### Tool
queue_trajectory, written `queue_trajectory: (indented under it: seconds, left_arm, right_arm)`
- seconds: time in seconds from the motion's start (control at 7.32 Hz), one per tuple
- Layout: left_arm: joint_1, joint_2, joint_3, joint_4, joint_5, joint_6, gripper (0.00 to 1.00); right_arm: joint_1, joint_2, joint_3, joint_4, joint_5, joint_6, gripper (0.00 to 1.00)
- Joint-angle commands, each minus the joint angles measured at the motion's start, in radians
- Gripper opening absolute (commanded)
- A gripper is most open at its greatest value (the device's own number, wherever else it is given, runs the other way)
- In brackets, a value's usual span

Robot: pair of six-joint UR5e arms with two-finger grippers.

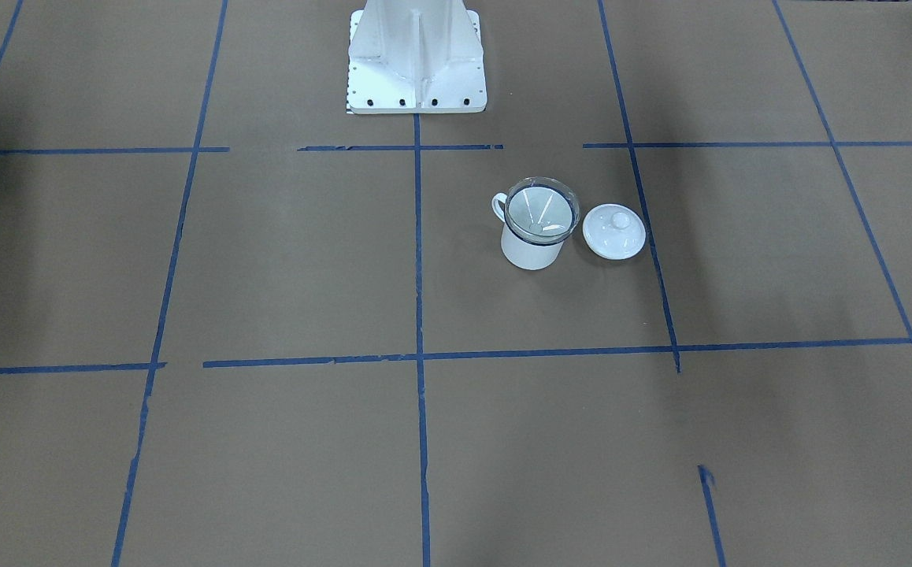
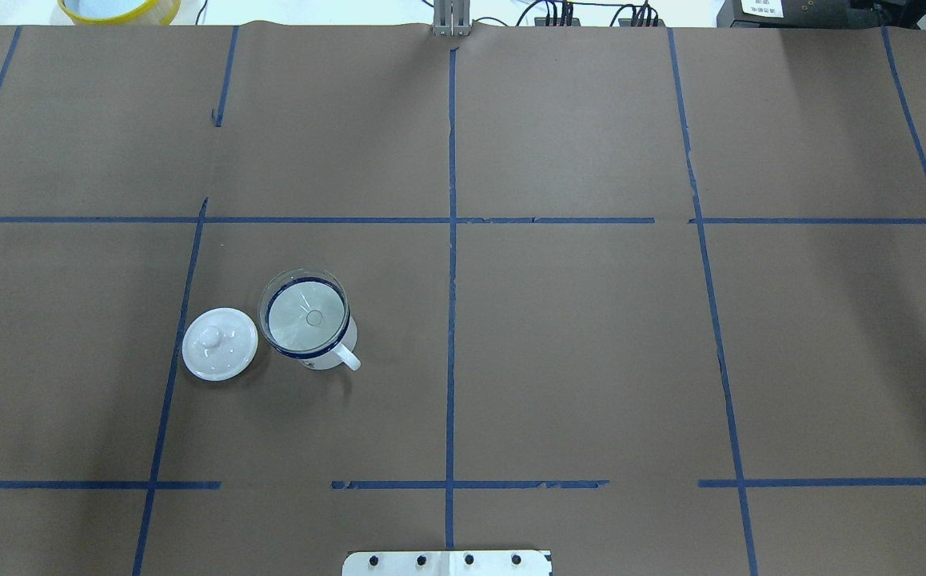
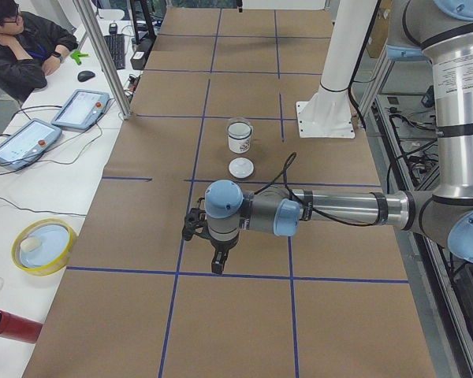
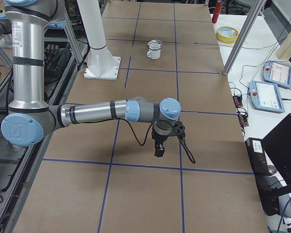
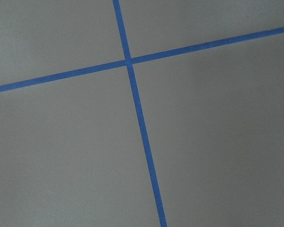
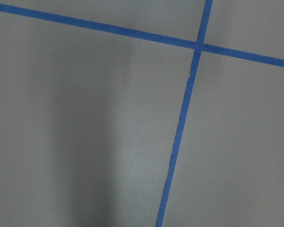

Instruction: Remove funnel from cup

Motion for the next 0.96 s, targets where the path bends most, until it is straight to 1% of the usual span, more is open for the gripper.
queue_trajectory:
  seconds: [0.0,0.41,0.55,0.68,0.82]
  left_arm:
    - [-0.002,0.003,-0.006,-0.001,0.0,0.0,1.0]
    - [0.0,0.002,-0.01,-0.001,0.003,0.0,1.0]
    - [0.0,-0.03,-0.019,-0.004,0.012,-0.011,1.0]
    - [0.0,-0.071,-0.002,-0.004,0.029,-0.026,1.0]
    - [-0.002,-0.099,0.007,-0.022,0.067,-0.104,1.0]
  right_arm:
    - [0.0,0.0,0.0,0.0,0.0,0.001,1.0]
    - [0.0,0.0,0.0,0.0,0.0,0.0,1.0]
    - [0.0,0.0,0.0,0.0,0.0,0.0,1.0]
    - [0.0,0.0,0.0,0.0,0.0,0.0,1.0]
    - [0.0,0.0,0.0,0.0,0.0,0.0,1.0]
